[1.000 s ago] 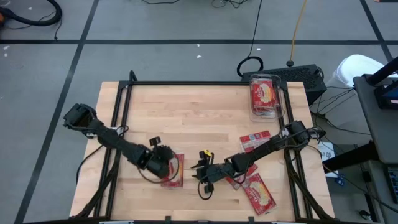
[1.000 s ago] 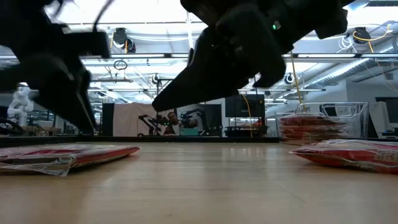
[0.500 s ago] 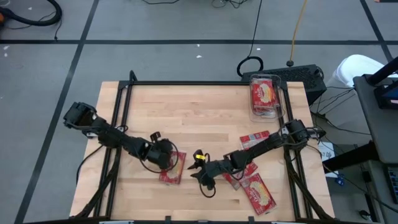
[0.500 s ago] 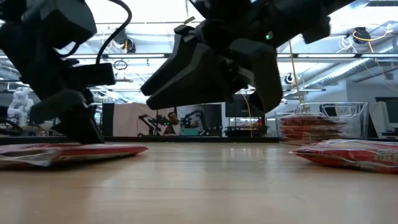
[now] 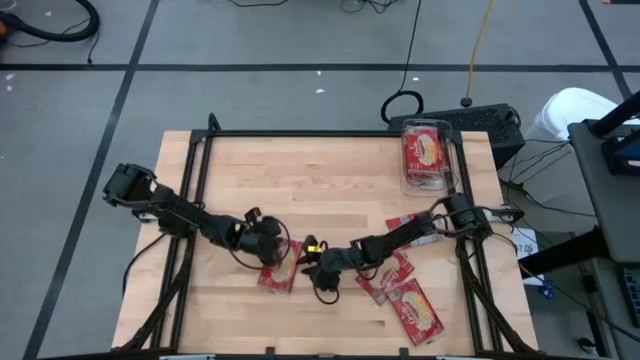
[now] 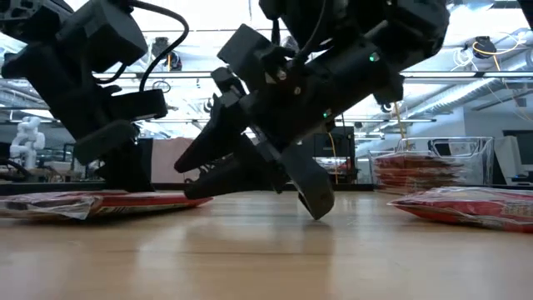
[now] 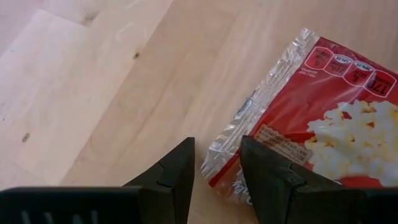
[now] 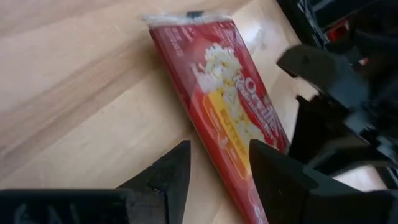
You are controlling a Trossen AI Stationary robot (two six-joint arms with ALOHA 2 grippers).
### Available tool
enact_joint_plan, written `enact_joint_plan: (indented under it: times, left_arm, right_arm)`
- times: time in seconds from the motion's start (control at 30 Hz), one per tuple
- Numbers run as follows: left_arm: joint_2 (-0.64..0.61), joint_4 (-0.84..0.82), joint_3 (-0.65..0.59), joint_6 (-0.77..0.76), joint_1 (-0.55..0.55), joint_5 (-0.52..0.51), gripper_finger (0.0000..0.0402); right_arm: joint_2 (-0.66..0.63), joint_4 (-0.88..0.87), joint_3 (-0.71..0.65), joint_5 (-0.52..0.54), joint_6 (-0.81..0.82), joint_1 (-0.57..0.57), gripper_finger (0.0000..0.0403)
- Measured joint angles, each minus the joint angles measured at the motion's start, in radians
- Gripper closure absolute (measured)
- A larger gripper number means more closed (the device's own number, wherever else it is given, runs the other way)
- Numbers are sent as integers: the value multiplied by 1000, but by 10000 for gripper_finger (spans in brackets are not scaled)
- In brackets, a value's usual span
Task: Sort popcorn bags into baskets
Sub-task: Put the red popcorn bag into the transparent bin
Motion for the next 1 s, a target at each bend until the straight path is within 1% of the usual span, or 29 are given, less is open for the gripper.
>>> enact_joint_plan:
  times: [0.2, 0.27, 0.37, 0.43, 0.53, 0.7, 0.83, 1.0]
  left_arm:
    - [0, 16, 0, -20, 24, 14, 266]
    - [1, 30, 0, -26, 29, 20, 266]
    - [1, 48, -2, -27, 30, 22, 266]
    - [1, 51, -2, -28, 30, 24, 266]
    - [1, 52, -1, -40, 35, 25, 266]
    - [1, 54, -1, -62, 40, 27, 266]
    - [1, 55, -1, -82, 40, 27, 266]
    - [1, 56, -1, -108, 40, 27, 266]
  right_arm:
    - [11, -43, 26, -49, -12, -21, 248]
    - [12, -107, 51, -49, -18, -25, 248]
    - [14, -262, 115, -49, -47, -27, 248]
    - [14, -314, 142, -47, -69, -26, 248]
    - [14, -307, 144, -47, -137, -26, 248]
    - [20, -292, 144, -47, -295, -27, 248]
    - [22, -261, 144, -49, -350, -34, 248]
    - [23, -246, 144, -131, -357, -54, 248]
